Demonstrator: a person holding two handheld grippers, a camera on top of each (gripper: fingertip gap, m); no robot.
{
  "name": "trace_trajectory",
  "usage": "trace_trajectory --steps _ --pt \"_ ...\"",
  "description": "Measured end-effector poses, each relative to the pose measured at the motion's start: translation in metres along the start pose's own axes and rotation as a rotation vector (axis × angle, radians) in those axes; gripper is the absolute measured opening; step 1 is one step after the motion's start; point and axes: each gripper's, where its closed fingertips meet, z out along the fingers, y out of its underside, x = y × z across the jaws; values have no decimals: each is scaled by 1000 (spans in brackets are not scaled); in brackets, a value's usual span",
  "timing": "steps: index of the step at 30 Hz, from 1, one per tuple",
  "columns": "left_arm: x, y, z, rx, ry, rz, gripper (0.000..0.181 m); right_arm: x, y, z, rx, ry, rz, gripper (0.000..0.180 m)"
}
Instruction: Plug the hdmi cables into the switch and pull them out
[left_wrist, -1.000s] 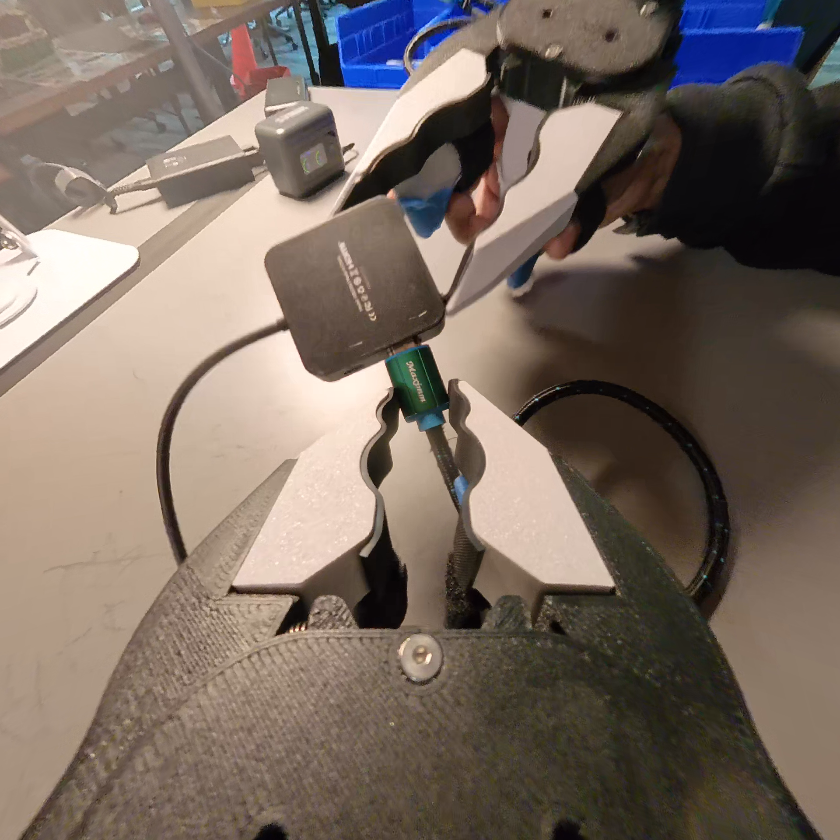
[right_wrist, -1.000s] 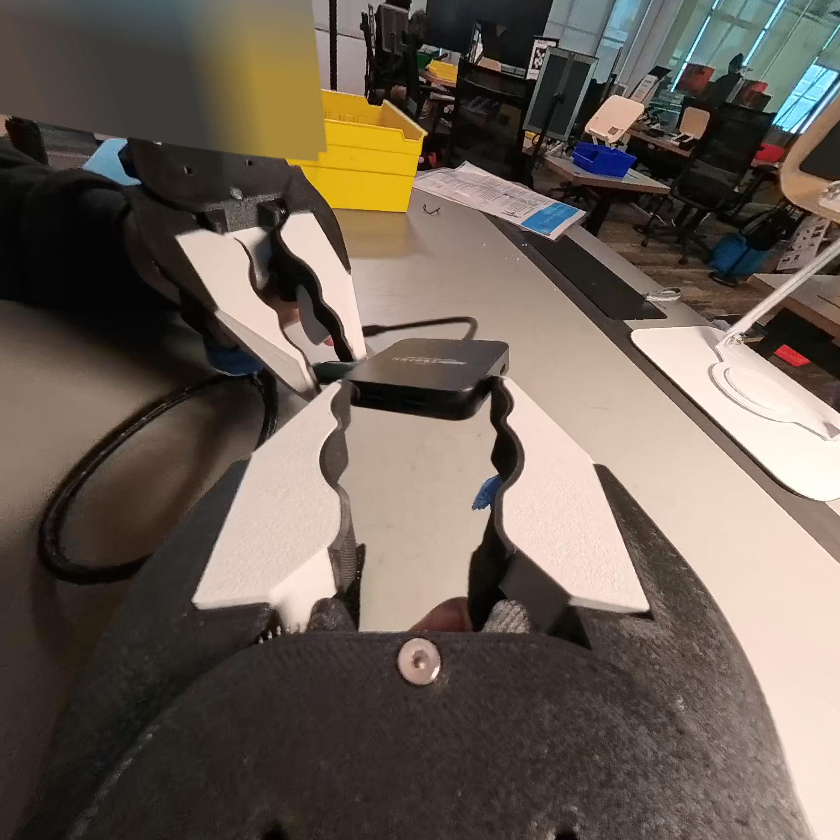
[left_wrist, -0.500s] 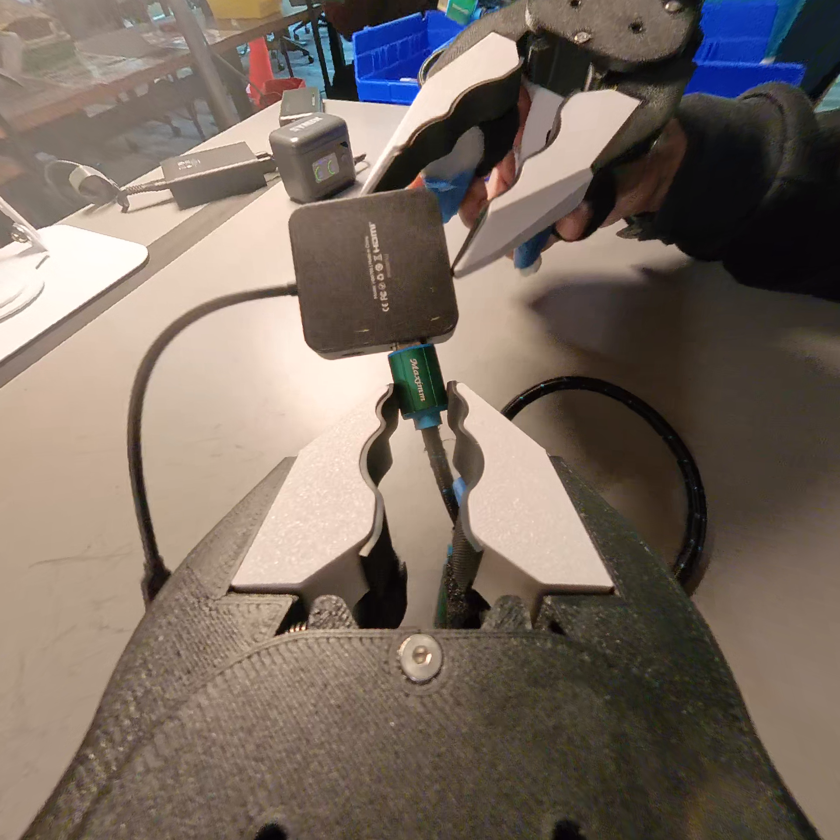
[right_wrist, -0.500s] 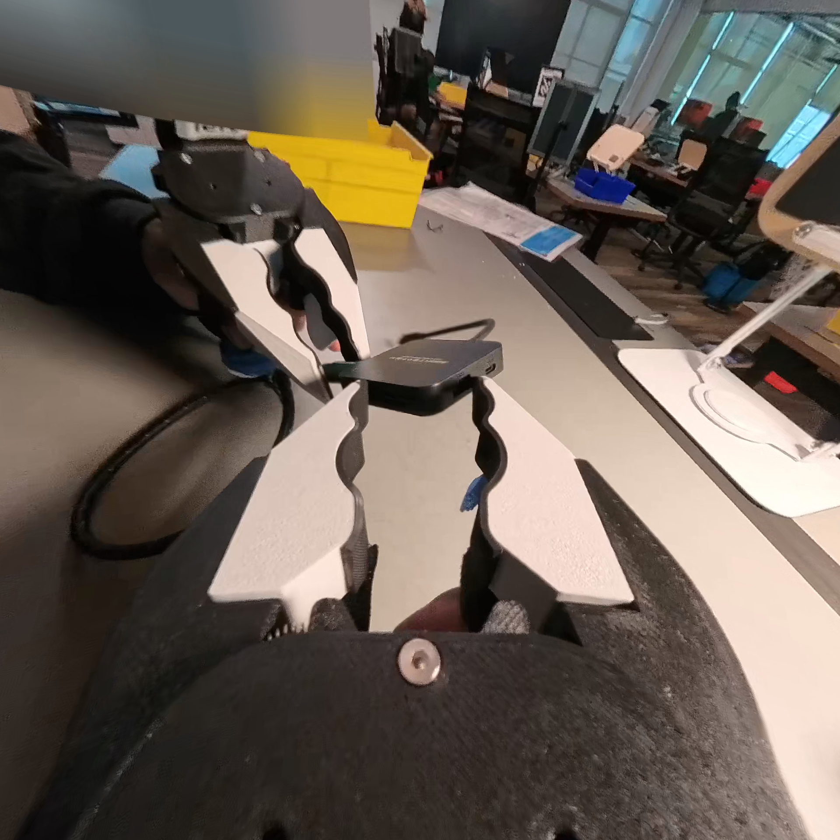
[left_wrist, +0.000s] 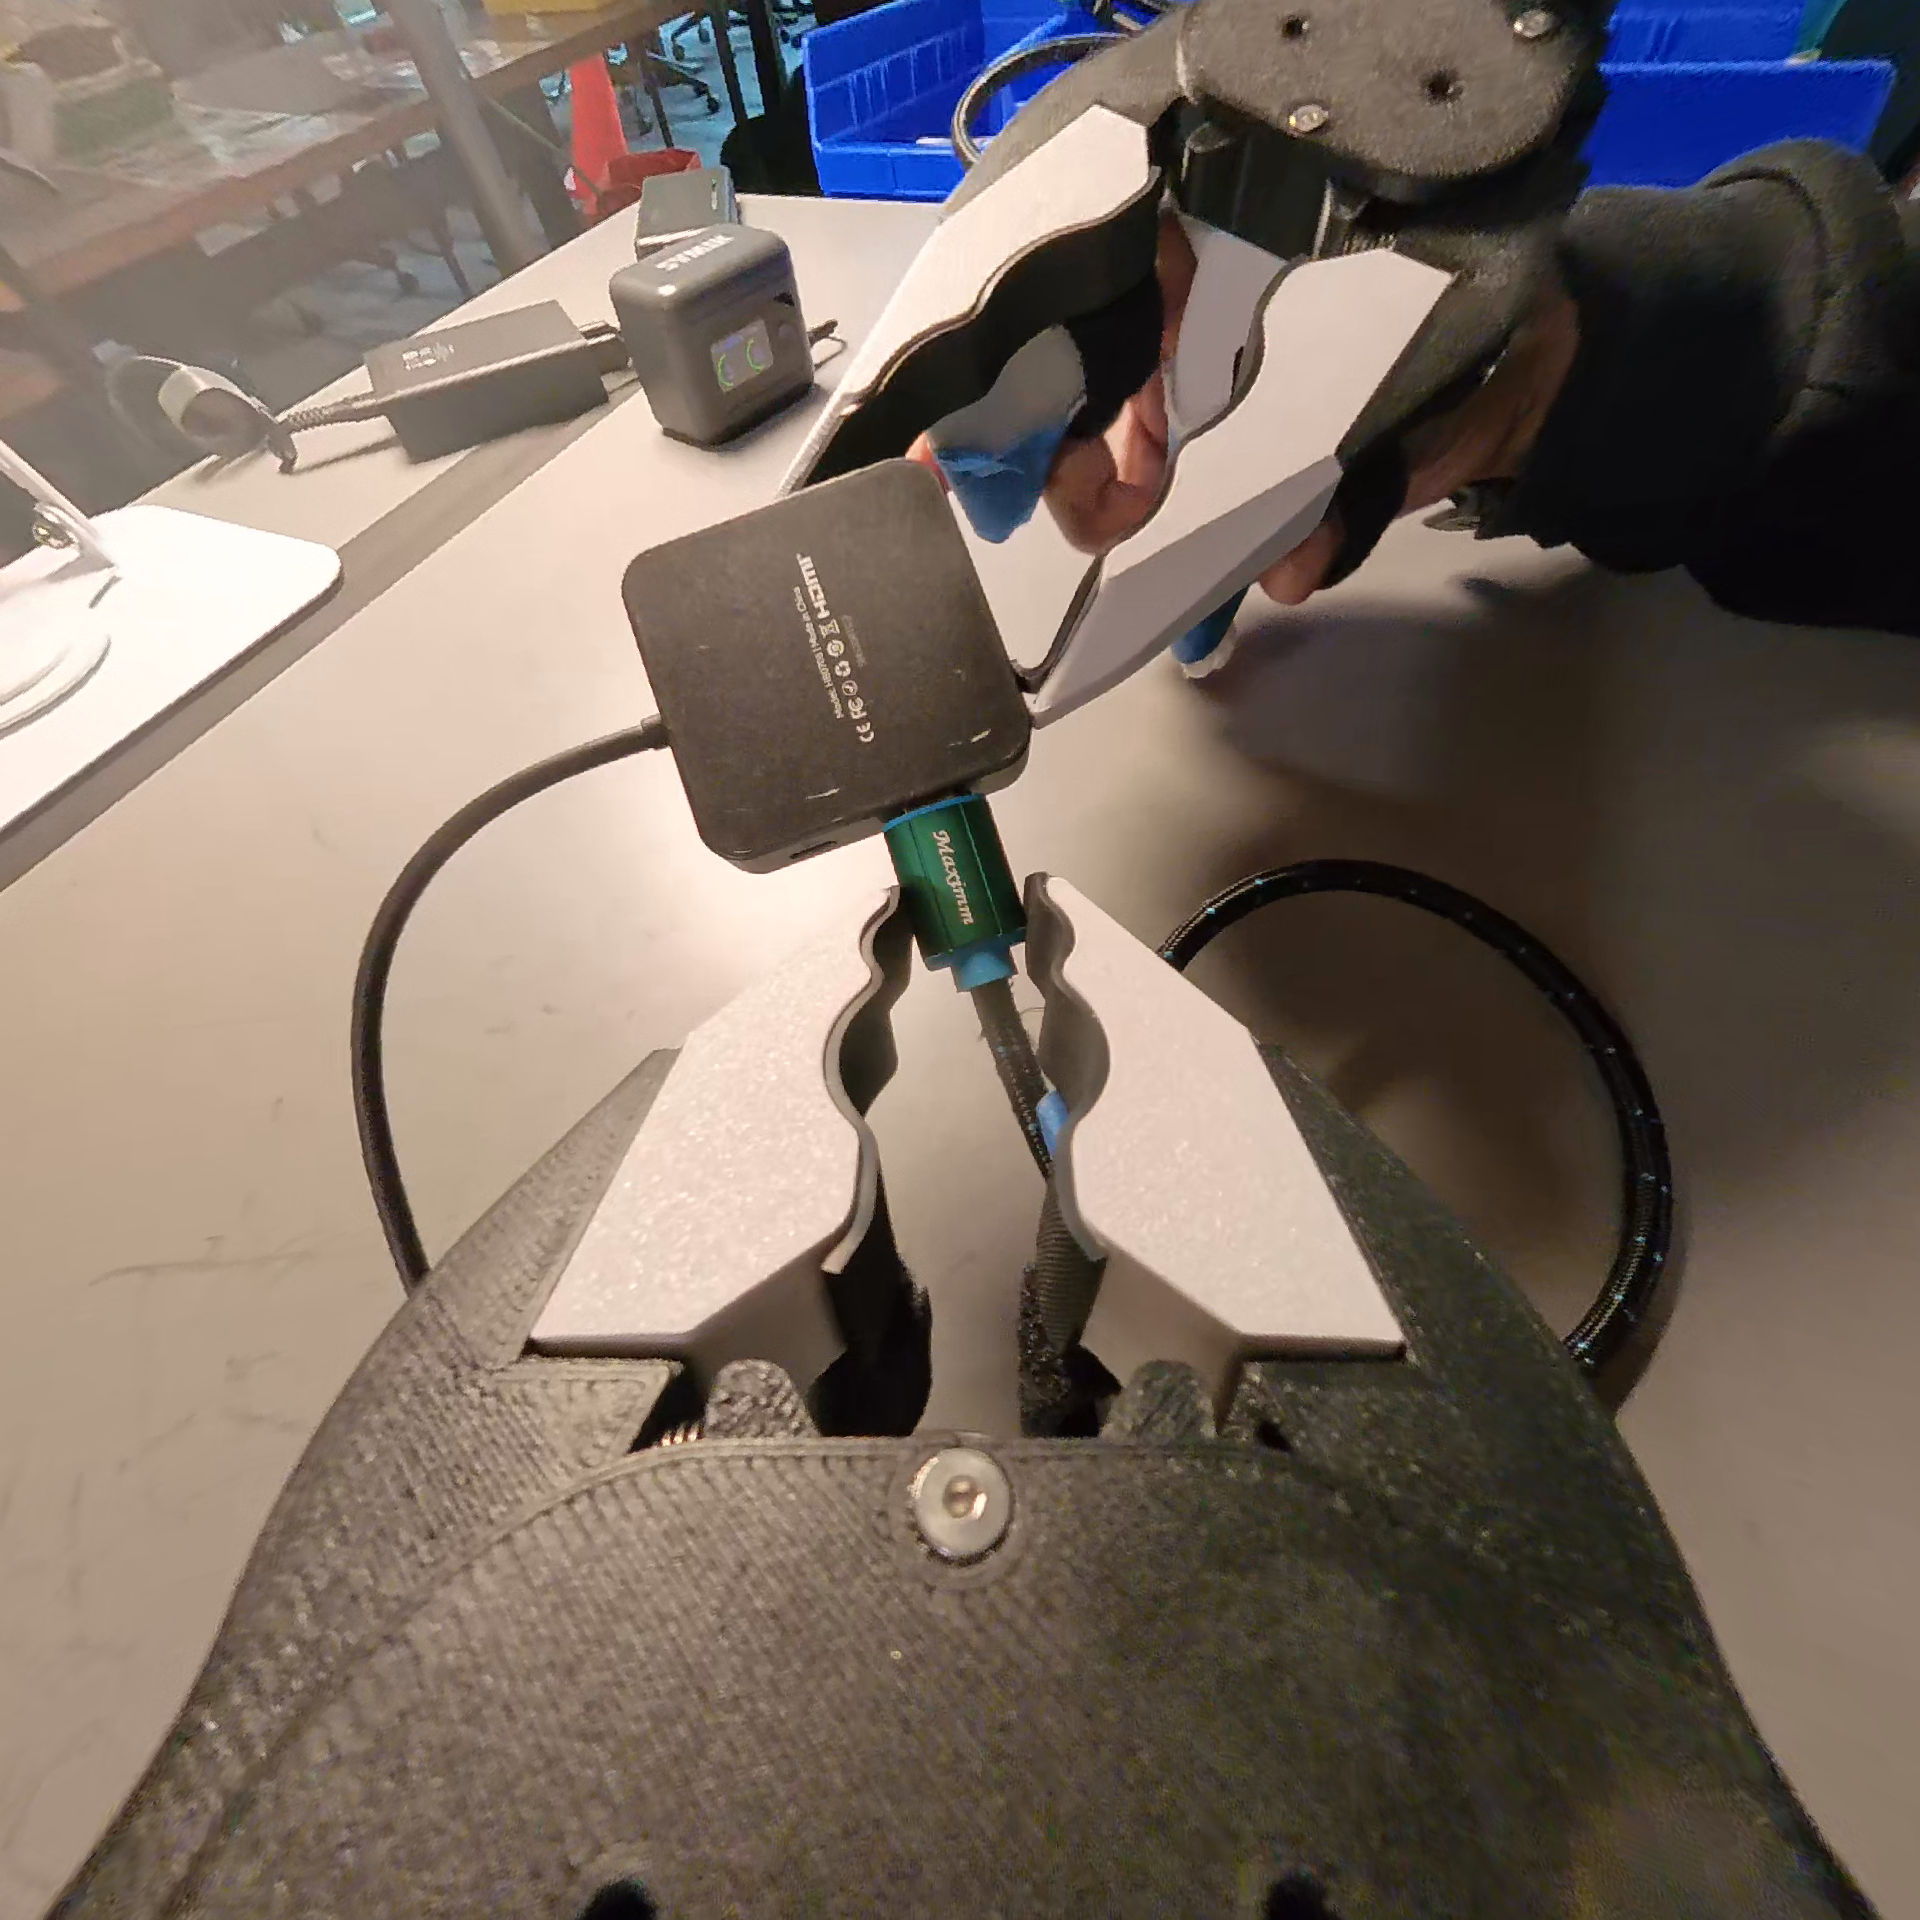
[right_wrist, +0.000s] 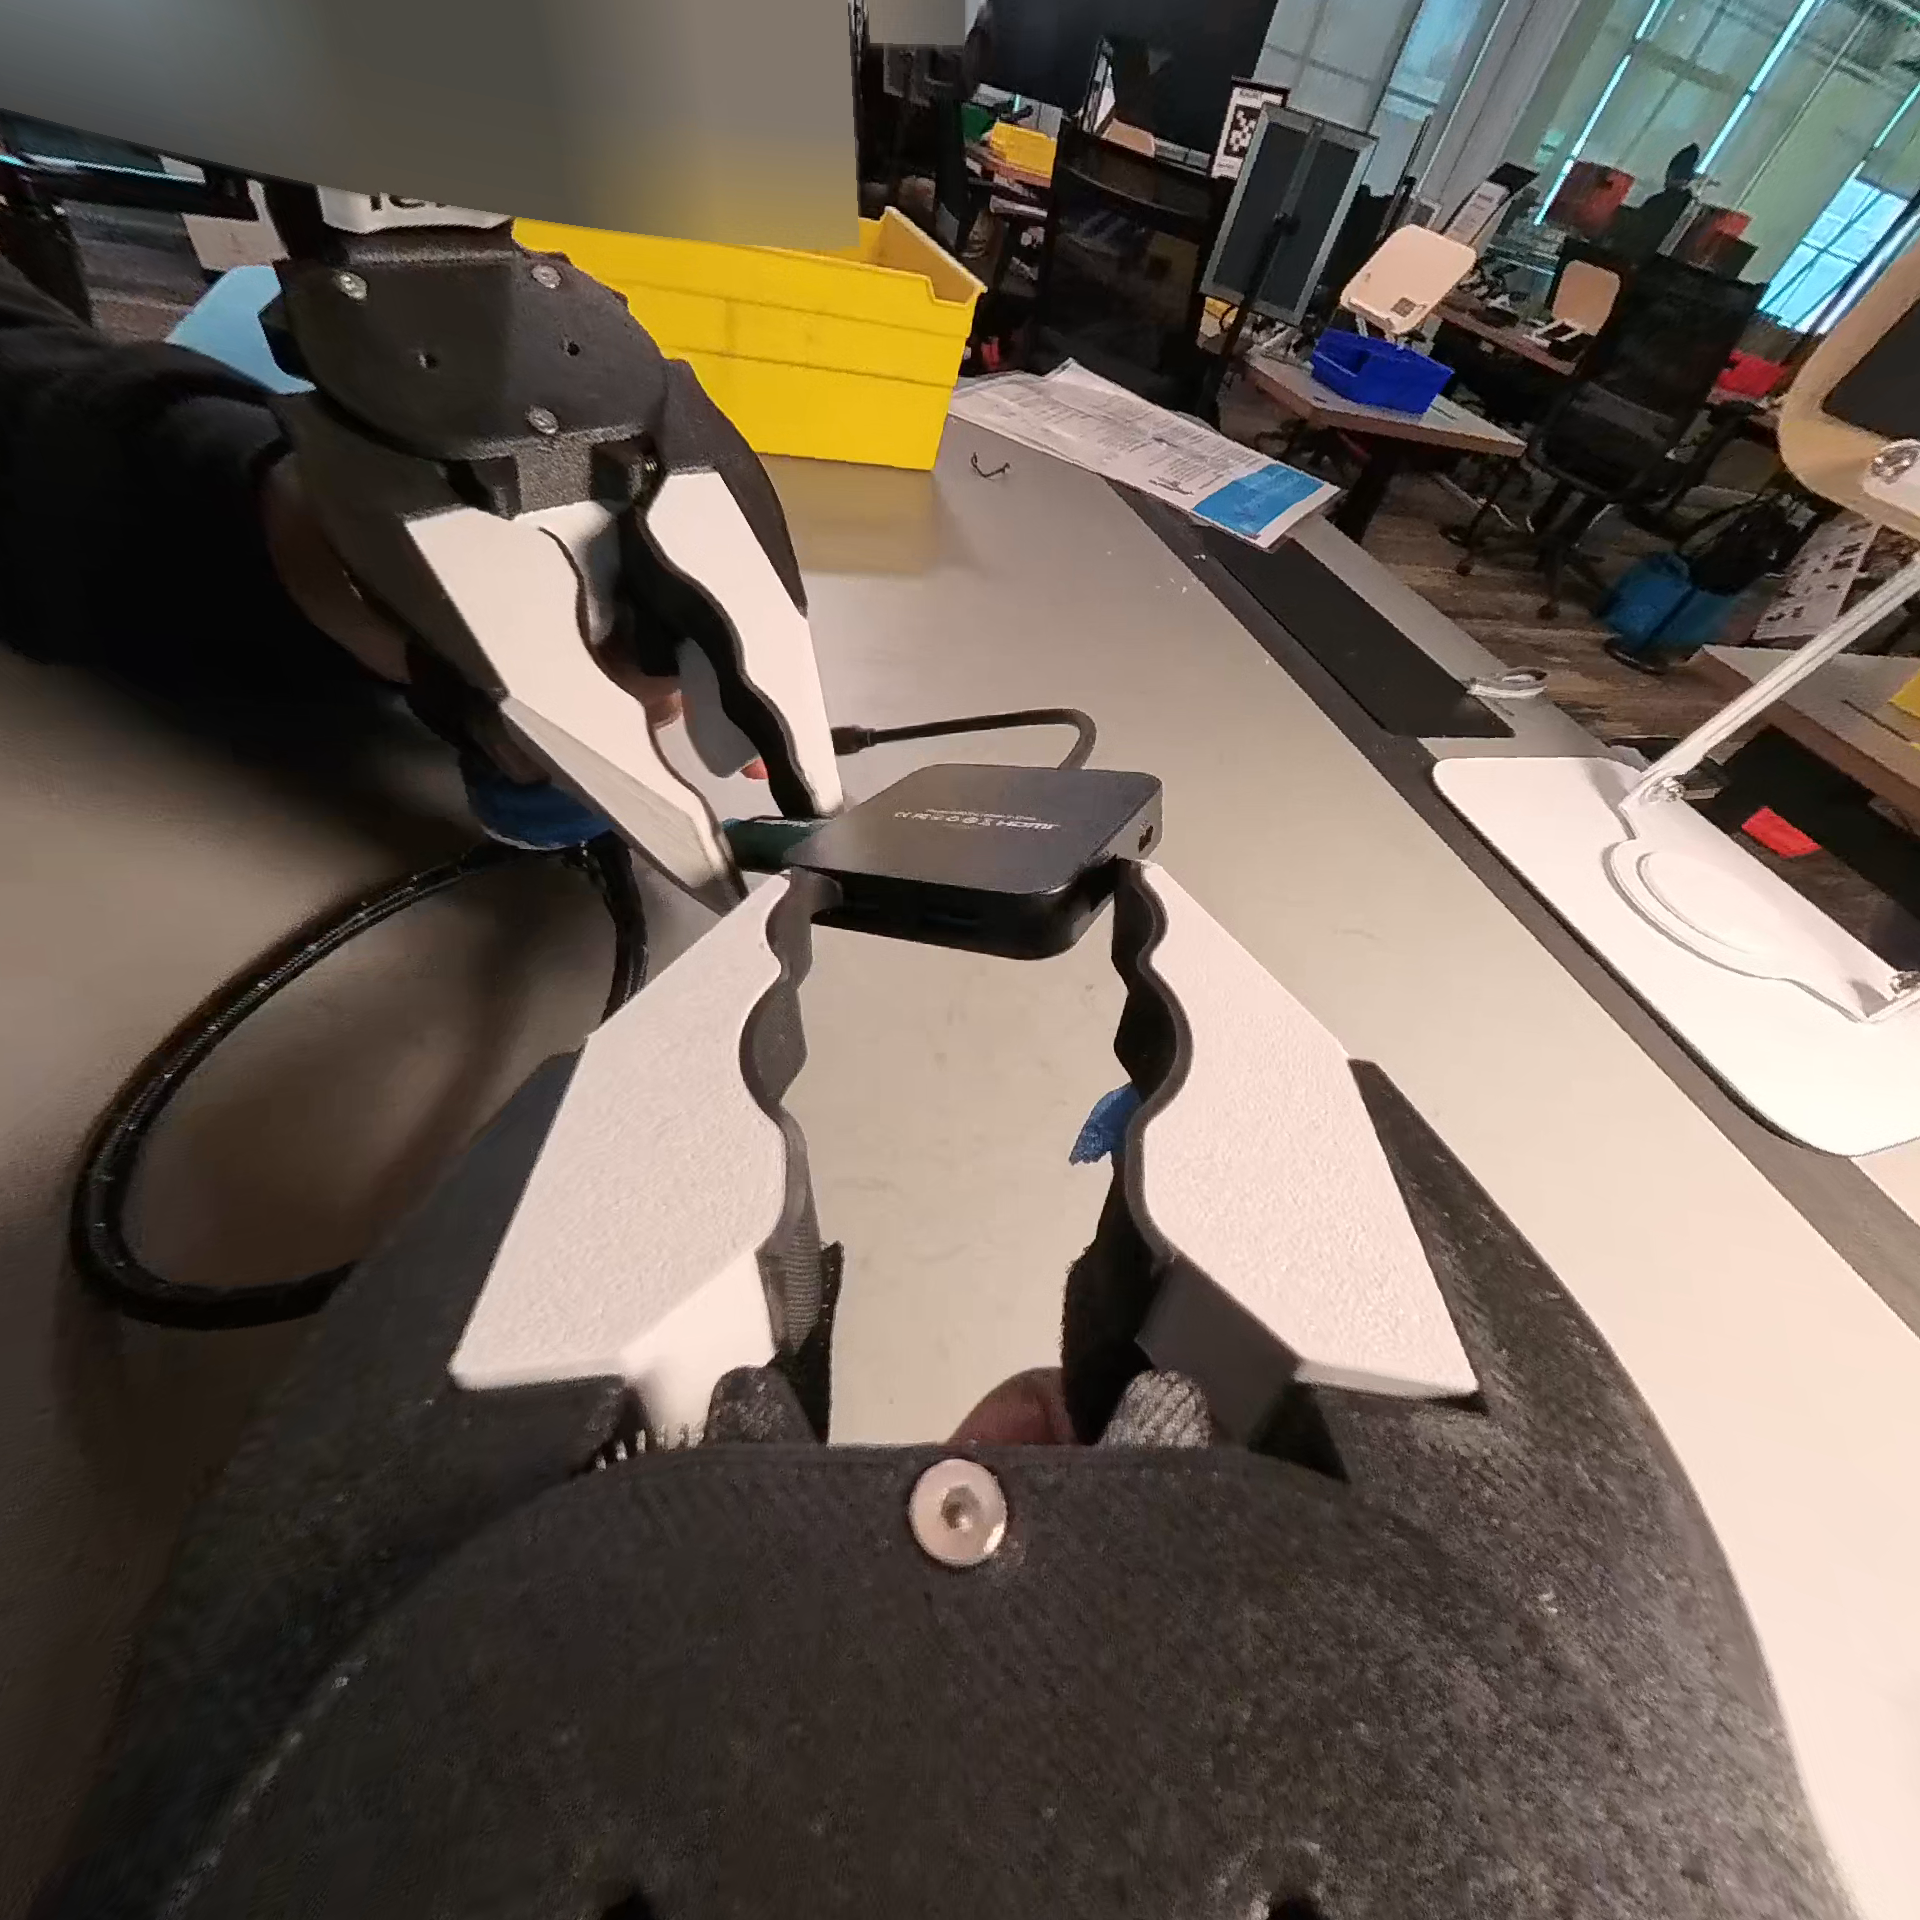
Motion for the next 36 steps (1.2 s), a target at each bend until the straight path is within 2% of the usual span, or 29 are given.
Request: trace_trajectory --steps 6,12,20,23,25,27,30,31,32,34,36 --pt "-11 -1 -2 14 -51 -44 19 3 -5 6 16 76 -25 62" --pt "-4 -3 -3 20 -16 12 20 1 -4 3 31 11 34 62" --pt "-4 -2 0 14 1 -10 22 4 -4 4 55 -7 96 65" --pt "-10 -5 -2 43 -1 -38 22 9 -11 1 101 -37 223 68" --pt "-20 -11 -8 80 -47 -39 21 15 -11 1 93 -54 349 86" --pt "-28 -16 -15 100 -87 -33 21 12 -17 3 115 -100 456 94" --pt "-29 -20 -17 111 -116 5 22 3 -32 12 150 -120 525 94" --pt "-26 -20 -16 110 -115 22 22 -2 -36 17 140 -115 522 91" --pt "-22 -22 -15 113 -109 46 22 -4 -37 22 124 -88 508 79" --pt "-12 -26 -15 138 -79 96 23 -2 -42 24 123 -8 470 33" --pt "-7 -33 -17 187 -62 101 24 1 -49 17 130 32 467 27"
